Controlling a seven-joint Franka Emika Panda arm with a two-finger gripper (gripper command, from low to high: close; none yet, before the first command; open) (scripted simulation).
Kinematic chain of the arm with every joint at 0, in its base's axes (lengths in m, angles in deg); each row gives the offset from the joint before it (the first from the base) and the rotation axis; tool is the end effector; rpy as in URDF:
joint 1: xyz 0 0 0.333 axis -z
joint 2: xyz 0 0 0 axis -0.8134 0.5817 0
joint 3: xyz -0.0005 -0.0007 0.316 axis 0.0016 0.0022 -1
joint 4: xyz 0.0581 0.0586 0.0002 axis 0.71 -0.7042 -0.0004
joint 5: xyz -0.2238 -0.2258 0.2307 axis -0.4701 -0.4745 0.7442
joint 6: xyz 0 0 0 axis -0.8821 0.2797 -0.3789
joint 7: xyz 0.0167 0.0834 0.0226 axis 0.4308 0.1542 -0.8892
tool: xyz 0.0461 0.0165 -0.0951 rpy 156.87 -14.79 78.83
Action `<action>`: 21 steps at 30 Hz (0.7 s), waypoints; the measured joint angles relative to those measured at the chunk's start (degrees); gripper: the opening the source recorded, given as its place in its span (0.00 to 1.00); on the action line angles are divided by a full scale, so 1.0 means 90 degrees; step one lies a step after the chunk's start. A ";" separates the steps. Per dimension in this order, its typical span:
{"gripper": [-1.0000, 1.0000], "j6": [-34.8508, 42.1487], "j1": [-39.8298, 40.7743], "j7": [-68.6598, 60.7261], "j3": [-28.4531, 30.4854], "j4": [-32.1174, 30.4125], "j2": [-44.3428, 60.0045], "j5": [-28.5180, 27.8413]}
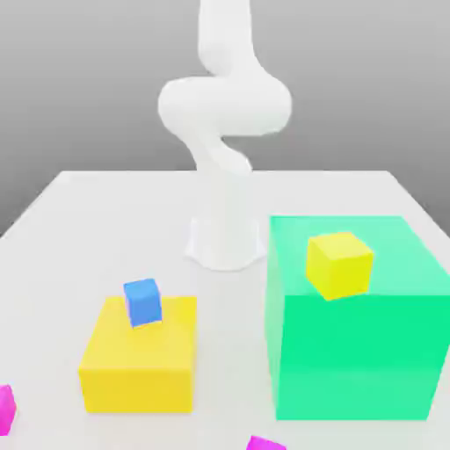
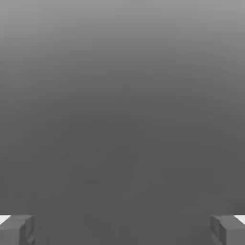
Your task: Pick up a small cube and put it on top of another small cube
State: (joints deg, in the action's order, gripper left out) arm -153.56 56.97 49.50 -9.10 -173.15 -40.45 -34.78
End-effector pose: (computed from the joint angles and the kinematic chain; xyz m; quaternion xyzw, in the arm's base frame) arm 0.3788 -0.0177 0.6842 -0.8384 0.4078 -0.3324 0.1424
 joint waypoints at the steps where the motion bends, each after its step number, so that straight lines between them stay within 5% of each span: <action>1: 0.50 -0.0064 0.0120 0.0169 0.0006 0.0020 0.0251 -0.0009; 21: 0.50 -0.1275 0.1899 0.3084 0.0715 0.0377 0.4889 0.0082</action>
State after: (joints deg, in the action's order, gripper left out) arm -165.03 74.06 77.25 -2.67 -169.75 3.55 -34.04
